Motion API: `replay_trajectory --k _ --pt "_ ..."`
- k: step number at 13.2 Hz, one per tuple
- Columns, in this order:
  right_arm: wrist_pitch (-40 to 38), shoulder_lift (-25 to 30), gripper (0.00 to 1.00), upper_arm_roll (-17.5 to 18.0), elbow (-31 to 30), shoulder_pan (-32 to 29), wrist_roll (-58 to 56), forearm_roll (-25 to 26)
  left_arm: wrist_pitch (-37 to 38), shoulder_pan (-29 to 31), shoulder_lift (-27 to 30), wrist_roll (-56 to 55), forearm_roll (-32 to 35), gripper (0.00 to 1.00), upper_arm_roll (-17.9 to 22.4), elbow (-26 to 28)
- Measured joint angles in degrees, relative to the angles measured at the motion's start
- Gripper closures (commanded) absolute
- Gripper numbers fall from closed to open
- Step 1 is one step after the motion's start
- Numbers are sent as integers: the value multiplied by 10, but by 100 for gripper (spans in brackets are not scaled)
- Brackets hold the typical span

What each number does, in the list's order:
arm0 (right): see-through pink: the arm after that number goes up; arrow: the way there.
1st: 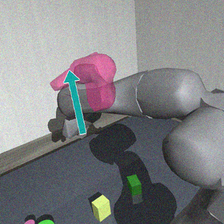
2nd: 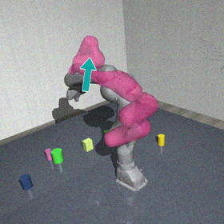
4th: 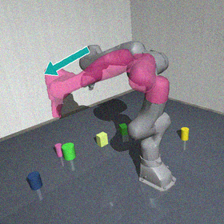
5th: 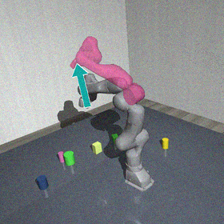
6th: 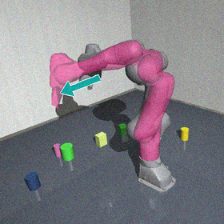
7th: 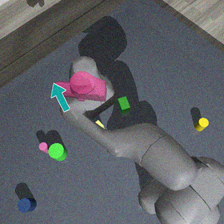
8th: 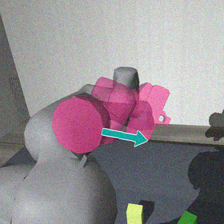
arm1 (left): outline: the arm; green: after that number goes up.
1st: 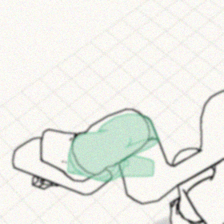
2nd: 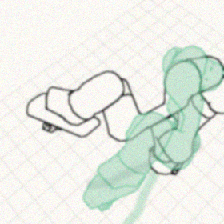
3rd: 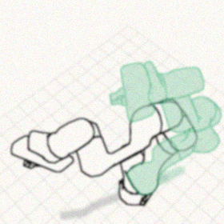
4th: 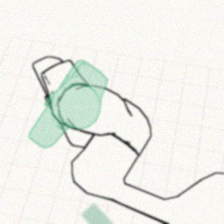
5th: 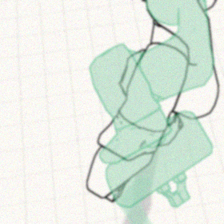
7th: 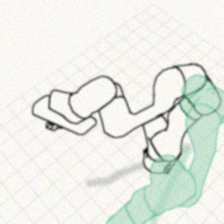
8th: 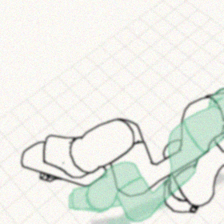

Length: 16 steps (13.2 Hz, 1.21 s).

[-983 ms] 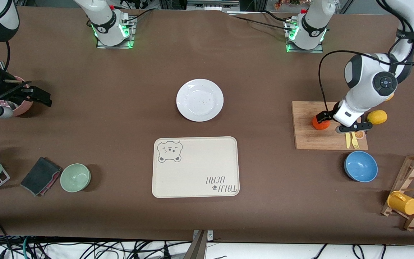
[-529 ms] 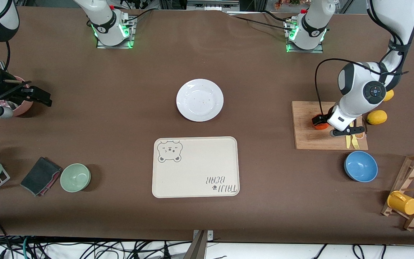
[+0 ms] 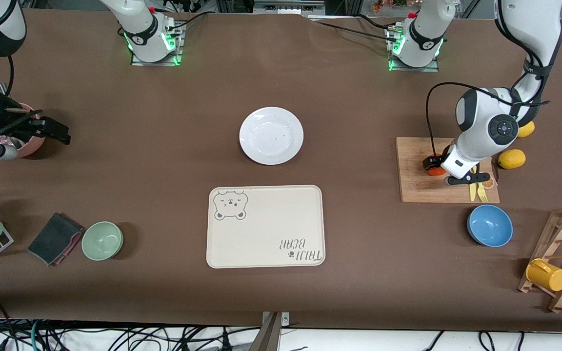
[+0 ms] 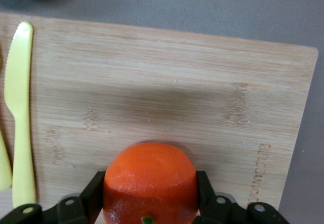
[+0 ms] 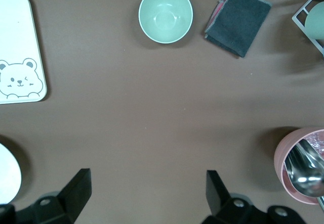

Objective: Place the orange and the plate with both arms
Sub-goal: 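Close the left gripper on the orange and lift it, then carry the orange with the left gripper over the white plate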

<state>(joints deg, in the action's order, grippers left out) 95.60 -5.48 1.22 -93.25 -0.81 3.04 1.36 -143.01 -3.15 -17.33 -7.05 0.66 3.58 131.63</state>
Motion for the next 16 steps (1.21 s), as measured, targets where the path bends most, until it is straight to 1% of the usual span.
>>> replay_trajectory --k 2,3,6,8,10,13,16 --pt "0 0 0 0 0 0 0 0 -2 0 2 3 -3 100 -3 -3" --pt "0 0 0 0 0 0 0 0 -3 0 7 7 -21 100 -11 -6" --pt "-1 0 0 0 0 0 0 0 -2 -7 25 10 -108 100 -67 -26" --pt "-1 -1 0 0 -1 0 0 0 -2 -22 29 6 -145 100 -99 -44" --pt "-1 -1 0 0 -1 0 0 0 -2 -58 29 -17 -169 100 -109 -57" --pt "-2 -1 0 0 -1 0 0 0 -3 -141 27 -89 -173 100 -112 -66" --pt "-2 -1 0 0 -1 0 0 0 -7 -216 26 -181 -173 100 -117 -99"
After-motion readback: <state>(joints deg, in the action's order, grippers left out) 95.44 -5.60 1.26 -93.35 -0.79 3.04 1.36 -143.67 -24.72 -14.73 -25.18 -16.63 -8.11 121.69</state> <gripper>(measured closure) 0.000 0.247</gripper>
